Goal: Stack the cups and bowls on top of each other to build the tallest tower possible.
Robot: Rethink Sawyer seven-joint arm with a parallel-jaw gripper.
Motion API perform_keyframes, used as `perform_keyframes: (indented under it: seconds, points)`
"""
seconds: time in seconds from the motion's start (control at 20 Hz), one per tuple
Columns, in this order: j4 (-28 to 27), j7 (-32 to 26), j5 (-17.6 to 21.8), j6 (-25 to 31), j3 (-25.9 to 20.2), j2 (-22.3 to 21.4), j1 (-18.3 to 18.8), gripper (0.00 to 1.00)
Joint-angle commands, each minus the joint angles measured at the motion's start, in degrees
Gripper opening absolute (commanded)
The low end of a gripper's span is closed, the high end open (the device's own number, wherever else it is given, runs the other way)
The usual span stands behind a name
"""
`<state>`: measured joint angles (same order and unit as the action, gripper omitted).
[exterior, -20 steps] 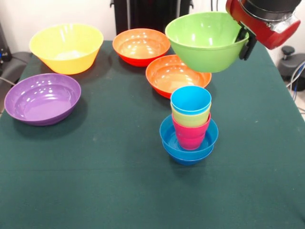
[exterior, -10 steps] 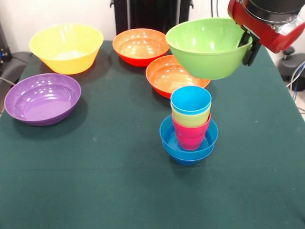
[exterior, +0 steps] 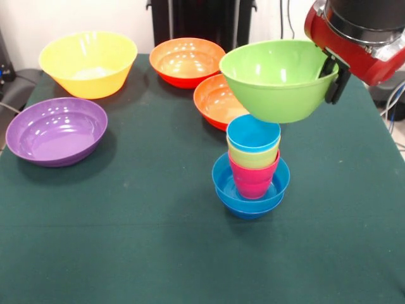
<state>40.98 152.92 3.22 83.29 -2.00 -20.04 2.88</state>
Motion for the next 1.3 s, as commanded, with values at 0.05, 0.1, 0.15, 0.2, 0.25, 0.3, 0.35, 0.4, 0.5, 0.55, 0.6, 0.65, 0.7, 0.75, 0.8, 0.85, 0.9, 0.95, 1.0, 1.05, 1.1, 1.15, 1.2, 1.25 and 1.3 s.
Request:
perform_keyframes:
  seconds: [0.05, 0.1, 0.15, 0.2, 0.25, 0.3, 0.35, 0.4, 0.5, 0.55, 0.6, 0.65, 0.7, 0.75, 0.8, 0.85, 0.9, 0.95, 1.0, 1.05, 1.1, 1.15, 1.2, 1.25, 1.3]
  points:
    - [-4.96, -19.51, 5.31, 8.08, -5.28, 4.18, 0.89, 0.00]
    - [-5.24, -19.61, 5.31, 8.35, -5.26, 4.33, 0.91, 0.00]
    - [-6.04, -19.83, 5.36, 8.85, -5.30, 4.73, 1.01, 0.00]
    - [-6.83, -20.04, 5.40, 9.34, -5.34, 5.14, 1.11, 0.00]
    - [-7.49, -20.23, 5.44, 9.79, -5.25, 5.48, 1.10, 0.00]
    - [-7.82, -20.37, 5.43, 10.02, -5.14, 5.62, 1.09, 0.00]
    - [-7.97, -20.51, 5.44, 10.27, -5.00, 5.71, 1.03, 0.00]
    - [-8.23, -20.64, 5.39, 10.44, -4.83, 5.82, 1.00, 0.00]
    - [-8.78, -20.83, 5.34, 10.97, -4.44, 6.05, 0.83, 0.00]
    - [-9.27, -20.98, 5.34, 11.30, -4.28, 6.32, 0.76, 0.00]
    - [-9.41, -21.03, 5.24, 11.43, -4.15, 6.38, 0.73, 0.00]
    - [-9.52, -21.00, 5.19, 11.54, -4.05, 6.46, 0.63, 0.00]
    - [-9.54, -20.99, 5.09, 11.60, -3.94, 6.47, 0.59, 0.00]
    - [-9.93, -21.05, 5.07, 11.89, -3.76, 6.68, 0.48, 0.00]
    - [-10.12, -21.09, 5.04, 12.13, -3.68, 6.75, 0.44, 0.00]
    - [-10.66, -21.16, 5.06, 12.56, -3.65, 7.03, 0.43, 0.00]
    - [-10.90, -21.19, 5.03, 12.80, -3.58, 7.13, 0.41, 0.00]
    - [-11.77, -21.29, 5.06, 13.64, -3.59, 7.54, 0.42, 0.00]
    - [-12.11, -21.35, 5.06, 14.00, -3.52, 7.67, 0.40, 0.00]
    - [-13.29, -21.56, 5.17, 14.88, -3.54, 8.15, 0.43, 0.00]
    - [-13.64, -21.65, 5.15, 15.11, -3.51, 8.29, 0.44, 0.00]
    - [-14.31, -21.71, 5.15, 15.58, -3.59, 8.61, 0.49, 0.00]
    - [-14.80, -21.80, 5.15, 16.00, -3.57, 8.82, 0.49, 0.00]
    - [-16.05, -22.12, 5.37, 16.93, -3.56, 9.41, 0.48, 0.00]
    - [-16.59, -22.15, 5.37, 17.50, -3.54, 9.65, 0.46, 0.00]
